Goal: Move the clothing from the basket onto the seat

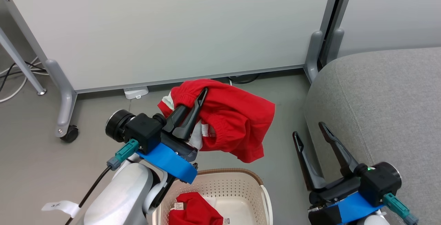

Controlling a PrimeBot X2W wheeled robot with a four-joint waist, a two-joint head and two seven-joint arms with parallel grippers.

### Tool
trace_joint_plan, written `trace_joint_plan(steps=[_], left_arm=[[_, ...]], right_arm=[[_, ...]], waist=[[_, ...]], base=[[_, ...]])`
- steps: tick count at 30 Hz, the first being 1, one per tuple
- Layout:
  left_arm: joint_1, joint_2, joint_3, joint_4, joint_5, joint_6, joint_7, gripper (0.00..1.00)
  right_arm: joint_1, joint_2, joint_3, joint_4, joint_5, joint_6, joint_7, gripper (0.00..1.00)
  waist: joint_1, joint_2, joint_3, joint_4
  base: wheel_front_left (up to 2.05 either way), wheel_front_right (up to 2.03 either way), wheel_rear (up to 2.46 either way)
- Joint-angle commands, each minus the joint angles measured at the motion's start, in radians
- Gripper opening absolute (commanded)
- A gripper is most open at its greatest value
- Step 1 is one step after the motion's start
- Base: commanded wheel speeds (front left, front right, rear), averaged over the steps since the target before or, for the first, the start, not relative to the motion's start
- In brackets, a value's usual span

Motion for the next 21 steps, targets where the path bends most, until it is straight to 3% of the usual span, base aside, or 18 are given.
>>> trace_joint_plan(steps=[1, 7, 13, 21], left_arm=[[-0.008, 0.007, 0.001, -0.008, 0.006, -0.006, 0.001, 0.0], [-0.007, 0.012, -0.008, -0.014, 0.001, -0.005, 0.009, 0.0], [-0.017, -0.002, -0.026, -0.006, -0.002, -0.005, 0.009, 0.0], [-0.051, -0.04, -0.087, -0.001, 0.003, -0.007, 0.003, 0.0]], right_arm=[[0.001, -0.012, 0.007, -0.008, -0.008, 0.0, -0.003, 1.0], [-0.062, -0.073, 0.095, -0.033, -0.018, 0.0, -0.003, 1.0], [-0.188, -0.142, 0.221, 0.017, -0.026, 0.0, -0.003, 1.0], [-0.37, -0.175, 0.345, 0.194, -0.061, 0.0, -0.002, 1.0]], waist=[[0.0001, -0.0001, 0.0, 0.0], [0.0001, -0.0001, -0.001, 0.004], [0.0001, -0.0001, 0.005, 0.01], [0.0001, -0.0001, 0.033, 0.046]], base=[[0.0, 0.0, 0.0], [0.0, 0.0, 0.0], [0.0, 0.0, 0.0], [0.0, 0.0, 0.0]])
